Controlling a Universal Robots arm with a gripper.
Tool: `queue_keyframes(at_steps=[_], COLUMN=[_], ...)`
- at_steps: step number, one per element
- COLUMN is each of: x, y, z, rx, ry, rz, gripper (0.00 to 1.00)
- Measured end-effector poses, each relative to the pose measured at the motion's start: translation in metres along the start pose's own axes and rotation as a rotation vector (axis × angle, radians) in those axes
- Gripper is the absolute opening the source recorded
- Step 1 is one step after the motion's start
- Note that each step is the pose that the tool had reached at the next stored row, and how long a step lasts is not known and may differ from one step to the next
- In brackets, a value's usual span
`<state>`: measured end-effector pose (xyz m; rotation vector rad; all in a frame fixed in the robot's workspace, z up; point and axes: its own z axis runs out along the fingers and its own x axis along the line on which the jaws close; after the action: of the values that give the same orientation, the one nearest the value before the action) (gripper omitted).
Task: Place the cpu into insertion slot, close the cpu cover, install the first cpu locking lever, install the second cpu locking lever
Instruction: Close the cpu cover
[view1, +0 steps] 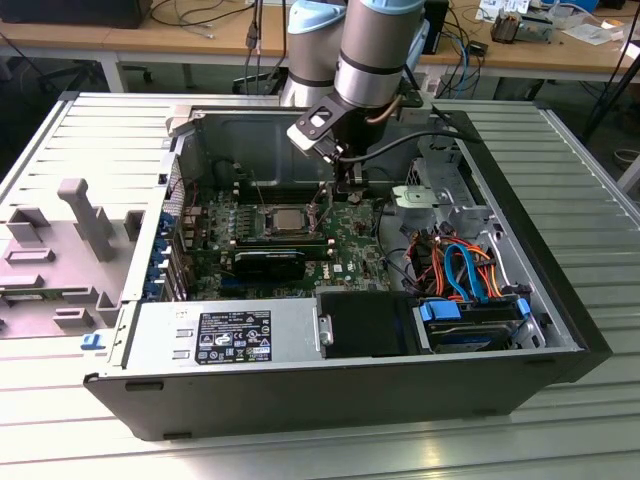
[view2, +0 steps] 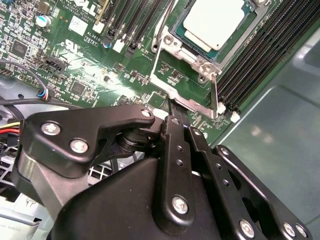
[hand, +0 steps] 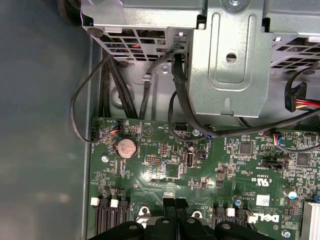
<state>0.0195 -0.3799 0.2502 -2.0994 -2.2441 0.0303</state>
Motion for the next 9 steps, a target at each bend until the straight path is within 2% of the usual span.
queue_keyframes(at_steps=[9], x=[0.0001], y=[-0.0016], z=[0.0004], rx=[-0.0001], ry=[0.0001], rz=[0.0], gripper=[0.11])
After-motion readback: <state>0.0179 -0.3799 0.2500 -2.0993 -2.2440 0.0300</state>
